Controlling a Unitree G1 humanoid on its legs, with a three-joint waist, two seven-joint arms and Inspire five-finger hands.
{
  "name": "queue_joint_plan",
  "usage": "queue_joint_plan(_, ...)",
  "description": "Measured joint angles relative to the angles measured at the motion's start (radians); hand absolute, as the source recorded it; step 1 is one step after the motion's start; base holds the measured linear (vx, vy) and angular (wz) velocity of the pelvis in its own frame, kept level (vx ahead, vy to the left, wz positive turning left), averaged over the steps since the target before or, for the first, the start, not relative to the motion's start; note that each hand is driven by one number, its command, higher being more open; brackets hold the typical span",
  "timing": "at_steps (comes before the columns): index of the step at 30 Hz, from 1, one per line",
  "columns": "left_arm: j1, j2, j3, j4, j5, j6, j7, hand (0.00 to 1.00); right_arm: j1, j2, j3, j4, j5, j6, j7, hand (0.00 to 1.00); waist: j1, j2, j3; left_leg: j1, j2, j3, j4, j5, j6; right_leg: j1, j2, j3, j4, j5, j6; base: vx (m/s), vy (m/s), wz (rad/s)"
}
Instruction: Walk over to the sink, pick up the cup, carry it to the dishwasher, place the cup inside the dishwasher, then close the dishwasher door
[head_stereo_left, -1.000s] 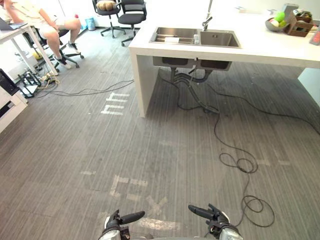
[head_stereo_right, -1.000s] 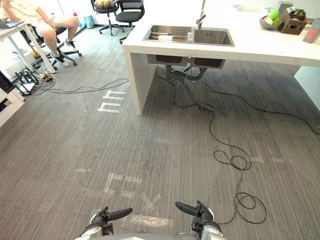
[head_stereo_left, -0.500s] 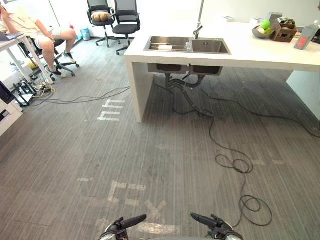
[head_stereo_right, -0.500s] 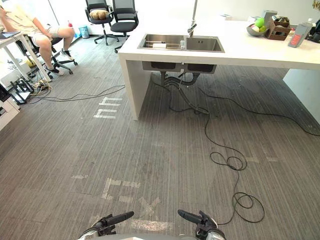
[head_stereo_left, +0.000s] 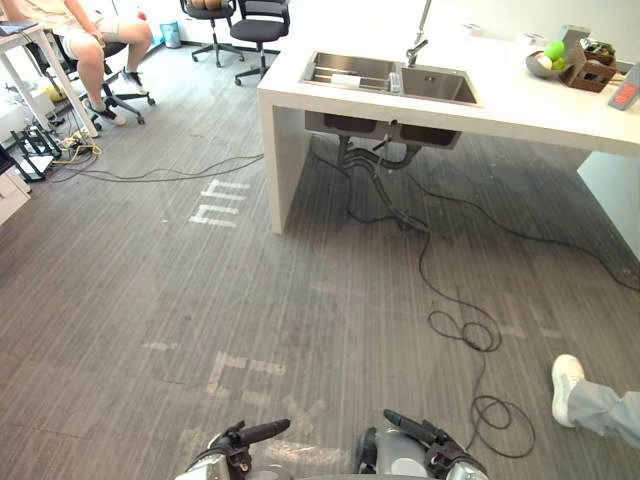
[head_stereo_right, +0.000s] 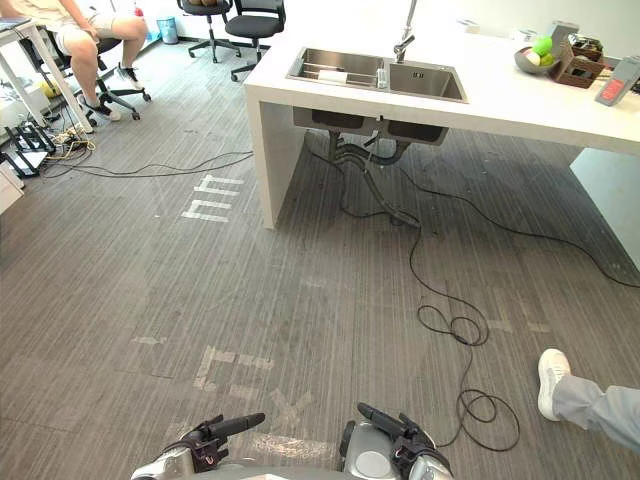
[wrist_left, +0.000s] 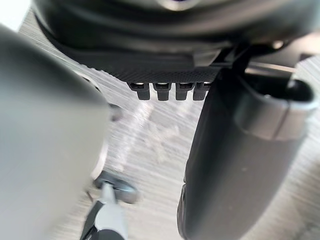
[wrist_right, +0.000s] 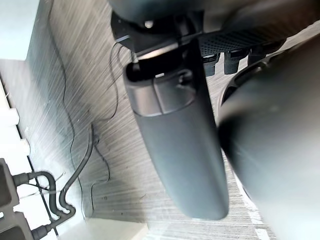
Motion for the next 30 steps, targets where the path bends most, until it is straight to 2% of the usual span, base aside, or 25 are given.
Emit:
queue_joint_plan(3, 0.0, -0.004, 0.0, -0.024, -0.018, 0.02, 0.006, 1.0, 0.001, 0.0, -0.007, -0.01, 0.001, 0.004, 0.006, 1.0, 0.0, -0.014, 0.002, 0.031, -0.001, -0.012, 0.062, -0.085, -0.038, 0.02, -0.015, 0.01, -0.095, 0.03, -0.003, 0.33, -0.277, 0.1)
queue_joint_plan(4, -0.006, -0.023, -0.001, -0.024, -0.018, 0.034, 0.007, 1.0, -0.004, -0.007, -0.035, -0.01, 0.001, 0.012, 0.018, 1.0, -0.005, 0.005, 0.005, 0.051, 0.031, -0.021, 0.077, -0.128, -0.06, 0.008, 0.004, 0.015, -0.029, 0.112, -0.012, 0.29, -0.257, 0.14)
queue_joint_plan(6, -0.004, -0.04, -0.001, -0.019, -0.017, 0.04, 0.002, 1.0, -0.002, -0.011, -0.065, -0.01, 0.001, 0.018, 0.04, 1.0, -0.011, 0.046, -0.014, 0.062, 0.079, -0.027, 0.067, -0.161, -0.068, -0.049, 0.037, 0.015, 0.094, 0.104, -0.027, 0.44, -0.352, 0.15)
queue_joint_plan(7, 0.002, -0.052, -0.001, 0.001, -0.022, 0.039, 0.002, 1.0, 0.0, -0.021, -0.079, -0.009, 0.011, 0.035, 0.058, 1.0, -0.013, 0.068, -0.027, 0.08, 0.111, -0.028, 0.055, -0.178, -0.048, -0.069, 0.062, -0.004, 0.161, 0.065, -0.088, 0.43, -0.32, 0.13)
queue_joint_plan(8, 0.005, -0.057, -0.001, 0.021, -0.03, 0.039, 0.0, 1.0, 0.001, -0.025, -0.087, -0.007, 0.012, 0.046, 0.065, 1.0, -0.014, 0.074, -0.033, 0.079, 0.12, -0.035, 0.085, -0.173, -0.049, -0.072, 0.071, -0.015, 0.183, 0.042, -0.122, 0.46, -0.318, 0.09)
queue_joint_plan(9, -0.01, -0.054, 0.008, 0.041, -0.058, 0.044, 0.0, 1.0, -0.005, -0.028, -0.105, 0.012, 0.013, 0.065, 0.073, 1.0, -0.013, 0.075, -0.034, 0.027, 0.144, -0.05, 0.232, -0.148, -0.059, -0.07, 0.077, -0.025, 0.23, -0.012, -0.146, 0.45, -0.329, 0.08)
queue_joint_plan(10, -0.018, -0.059, 0.012, 0.05, -0.057, 0.022, 0.0, 1.0, -0.006, -0.036, -0.111, 0.021, 0.012, 0.071, 0.081, 1.0, -0.017, 0.08, -0.035, -0.045, 0.171, -0.06, 0.425, -0.083, -0.071, -0.036, 0.081, -0.031, 0.247, -0.047, -0.147, 0.54, -0.371, 0.08)
queue_joint_plan(11, -0.017, -0.062, 0.016, 0.051, -0.056, 0.008, -0.002, 1.0, 0.0, -0.038, -0.109, 0.023, 0.012, 0.071, 0.084, 1.0, -0.017, 0.088, -0.038, -0.082, 0.189, -0.065, 0.522, -0.031, -0.08, -0.012, 0.087, -0.036, 0.246, -0.066, -0.148, 0.52, -0.334, 0.07)
queue_joint_plan(12, -0.012, -0.073, 0.032, 0.057, -0.055, -0.03, -0.016, 1.0, 0.01, -0.046, -0.1, 0.036, 0.011, 0.066, 0.086, 1.0, -0.022, 0.111, -0.043, -0.164, 0.238, -0.069, 0.717, 0.141, -0.09, 0.052, 0.115, -0.041, 0.216, -0.1, -0.163, 0.44, -0.218, 0.02)
queue_joint_plan(13, -0.008, -0.079, 0.045, 0.055, -0.055, -0.05, -0.023, 1.0, 0.012, -0.048, -0.086, 0.043, 0.01, 0.065, 0.086, 1.0, -0.023, 0.117, -0.041, -0.211, 0.262, -0.079, 0.824, 0.191, -0.095, 0.089, 0.131, -0.04, 0.192, -0.106, -0.171, 0.36, -0.132, -0.14)
queue_joint_plan(14, -0.008, -0.088, 0.057, 0.037, -0.055, -0.081, -0.036, 1.0, 0.006, -0.062, -0.074, 0.046, 0.011, 0.066, 0.085, 1.0, -0.022, 0.141, -0.033, -0.309, 0.28, -0.084, 1.042, 0.176, -0.065, 0.159, 0.156, -0.031, 0.152, -0.117, -0.177, 0.36, -0.07, -0.24)
queue_joint_plan(15, -0.008, -0.088, 0.057, 0.01, -0.057, -0.097, -0.047, 1.0, -0.002, -0.07, -0.069, 0.048, 0.015, 0.066, 0.083, 1.0, -0.023, 0.146, -0.028, -0.404, 0.254, -0.075, 1.164, 0.149, -0.043, 0.222, 0.165, -0.022, 0.112, -0.123, -0.183, 0.44, -0.062, -0.3)
queue_joint_plan(16, -0.008, -0.088, 0.057, -0.015, -0.069, -0.107, -0.054, 1.0, -0.009, -0.07, -0.069, 0.05, 0.039, 0.066, 0.078, 1.0, -0.021, 0.14, -0.023, -0.463, 0.214, -0.066, 1.165, 0.126, -0.044, 0.258, 0.162, -0.012, 0.086, -0.124, -0.189, 0.52, -0.05, -0.48)
queue_joint_plan(17, -0.008, -0.091, 0.057, -0.049, -0.09, -0.112, -0.059, 1.0, -0.019, -0.07, -0.066, 0.05, 0.06, 0.066, 0.075, 1.0, 0.002, 0.135, -0.02, -0.513, 0.176, -0.02, 1.071, 0.097, -0.049, 0.29, 0.158, 0.011, 0.064, -0.119, -0.179, 0.51, -0.029, -0.64)
queue_joint_plan(18, -0.007, -0.093, 0.057, -0.069, -0.097, -0.113, -0.059, 1.0, -0.03, -0.069, -0.058, 0.051, 0.079, 0.067, 0.072, 1.0, 0.015, 0.132, -0.017, -0.534, 0.16, 0.021, 0.945, 0.075, -0.047, 0.311, 0.156, 0.03, 0.05, -0.122, -0.177, 0.42, -0.013, -0.72)
queue_joint_plan(20, -0.01, -0.098, 0.057, -0.081, -0.098, -0.113, -0.058, 1.0, -0.047, -0.067, -0.031, 0.046, 0.09, 0.068, 0.065, 1.0, 0.019, 0.12, -0.006, -0.532, 0.112, 0.053, 0.651, 0.074, -0.052, 0.353, 0.146, 0.046, 0.025, -0.126, -0.171, 0.39, 0.007, -0.48)
queue_joint_plan(21, -0.01, -0.114, 0.069, -0.096, -0.096, -0.106, -0.055, 1.0, -0.053, -0.055, -0.036, 0.029, 0.091, 0.066, 0.056, 1.0, 0.019, 0.108, 0.005, -0.495, 0.05, 0.05, 0.291, 0.119, -0.083, 0.381, 0.13, 0.061, 0.008, -0.135, -0.156, 0.43, 0.033, -0.35)
queue_joint_plan(22, -0.01, -0.122, 0.076, -0.097, -0.096, -0.105, -0.053, 1.0, -0.053, -0.054, -0.043, 0.026, 0.094, 0.063, 0.052, 1.0, 0.019, 0.106, 0.012, -0.479, 0.032, 0.046, 0.17, 0.162, -0.094, 0.392, 0.126, 0.067, 0.002, -0.142, -0.147, 0.49, 0.074, -0.34)
queue_joint_plan(23, -0.02, -0.132, 0.077, -0.096, -0.097, -0.105, -0.046, 1.0, -0.051, -0.053, -0.053, 0.025, 0.113, 0.062, 0.044, 1.0, 0.019, 0.107, 0.02, -0.467, 0.013, 0.042, 0.04, 0.231, -0.096, 0.416, 0.128, 0.076, -0.002, -0.172, -0.126, 0.37, 0.128, -0.15)
queue_joint_plan(24, -0.022, -0.132, 0.075, -0.093, -0.097, -0.098, -0.038, 1.0, -0.033, -0.053, -0.054, 0.025, 0.129, 0.065, 0.042, 1.0, 0.017, 0.112, 0.022, -0.455, 0.019, 0.049, 0.028, 0.261, -0.097, 0.445, 0.14, 0.079, 0.01, -0.215, -0.11, 0.47, 0.204, -0.12)
queue_joint_plan(25, -0.015, -0.13, 0.075, -0.091, -0.098, -0.091, -0.029, 1.0, -0.01, -0.053, -0.053, 0.025, 0.133, 0.072, 0.042, 1.0, 0.017, 0.12, 0.019, -0.427, 0.036, 0.053, 0.036, 0.256, -0.094, 0.471, 0.157, 0.083, 0.028, -0.255, -0.103, 0.41, 0.213, -0.03)
queue_joint_plan(26, -0.016, -0.123, 0.076, -0.091, -0.098, -0.089, -0.027, 1.0, 0.0, -0.048, -0.053, 0.026, 0.139, 0.072, 0.04, 1.0, 0.016, 0.122, 0.02, -0.417, 0.039, 0.047, 0.04, 0.319, -0.015, 0.49, 0.159, 0.085, 0.047, -0.287, -0.096, 0.41, 0.233, 0.02)
queue_joint_plan(27, -0.032, -0.103, 0.077, -0.09, -0.097, -0.082, -0.022, 1.0, 0.006, -0.039, -0.051, 0.027, 0.153, 0.076, 0.037, 1.0, 0.018, 0.076, 0.034, -0.422, 0.014, 0.051, 0.098, 0.311, 0.059, 0.507, 0.133, 0.087, 0.076, -0.334, -0.087, 0.31, 0.162, 0.13)
queue_joint_plan(28, -0.042, -0.091, 0.079, -0.087, -0.097, -0.074, -0.018, 1.0, 0.007, -0.037, -0.049, 0.026, 0.154, 0.084, 0.04, 1.0, 0.019, 0.051, 0.031, -0.446, -0.007, 0.052, 0.134, 0.279, 0.061, 0.501, 0.113, 0.091, 0.078, -0.347, -0.091, 0.37, 0.173, 0.18)
queue_joint_plan(30, -0.067, -0.089, 0.083, -0.078, -0.095, -0.066, -0.015, 1.0, 0.002, -0.046, -0.053, 0.033, 0.152, 0.09, 0.04, 1.0, 0.027, 0.043, 0.029, -0.502, -0.02, 0.054, 0.224, 0.207, 0.065, 0.494, 0.096, 0.114, 0.071, -0.347, -0.091, 0.43, 0.194, 0.11)
